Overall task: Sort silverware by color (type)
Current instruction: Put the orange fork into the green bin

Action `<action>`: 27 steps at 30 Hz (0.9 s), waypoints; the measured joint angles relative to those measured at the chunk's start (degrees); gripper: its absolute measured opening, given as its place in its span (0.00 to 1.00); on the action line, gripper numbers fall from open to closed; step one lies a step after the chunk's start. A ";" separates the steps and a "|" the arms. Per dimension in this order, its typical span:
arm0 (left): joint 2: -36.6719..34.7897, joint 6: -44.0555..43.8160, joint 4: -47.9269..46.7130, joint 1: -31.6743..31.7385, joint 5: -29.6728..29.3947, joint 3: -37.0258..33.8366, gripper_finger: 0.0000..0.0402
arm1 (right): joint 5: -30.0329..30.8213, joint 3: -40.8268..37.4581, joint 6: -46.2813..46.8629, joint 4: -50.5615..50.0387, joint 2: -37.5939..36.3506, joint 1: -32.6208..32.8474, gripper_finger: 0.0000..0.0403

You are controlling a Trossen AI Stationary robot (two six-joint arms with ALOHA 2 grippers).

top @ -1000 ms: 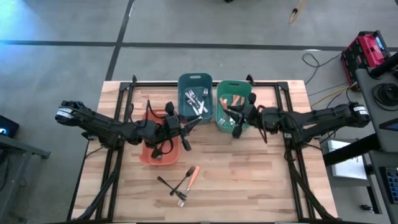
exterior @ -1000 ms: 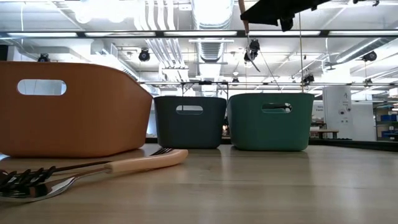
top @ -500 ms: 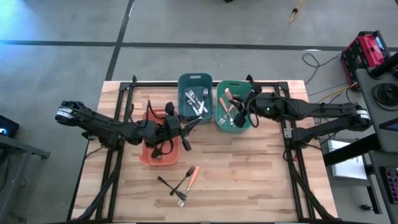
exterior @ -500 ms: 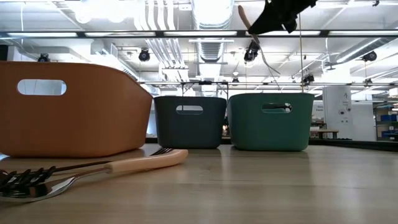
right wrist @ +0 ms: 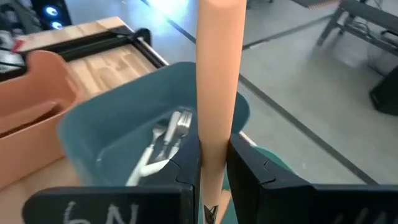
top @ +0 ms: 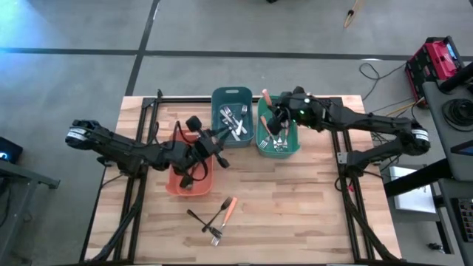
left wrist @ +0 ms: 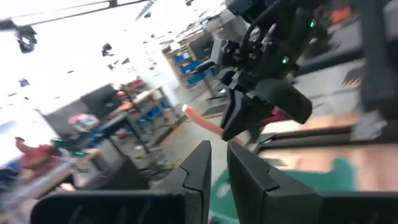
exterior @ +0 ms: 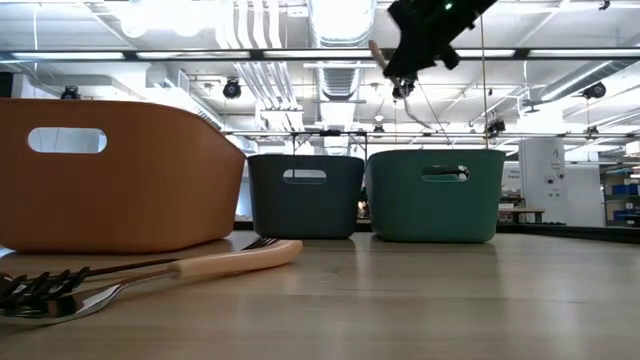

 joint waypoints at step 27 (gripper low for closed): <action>-13.94 -10.98 -19.71 9.44 8.26 -2.94 0.09 | -9.94 17.43 9.45 -18.54 13.95 -7.56 0.10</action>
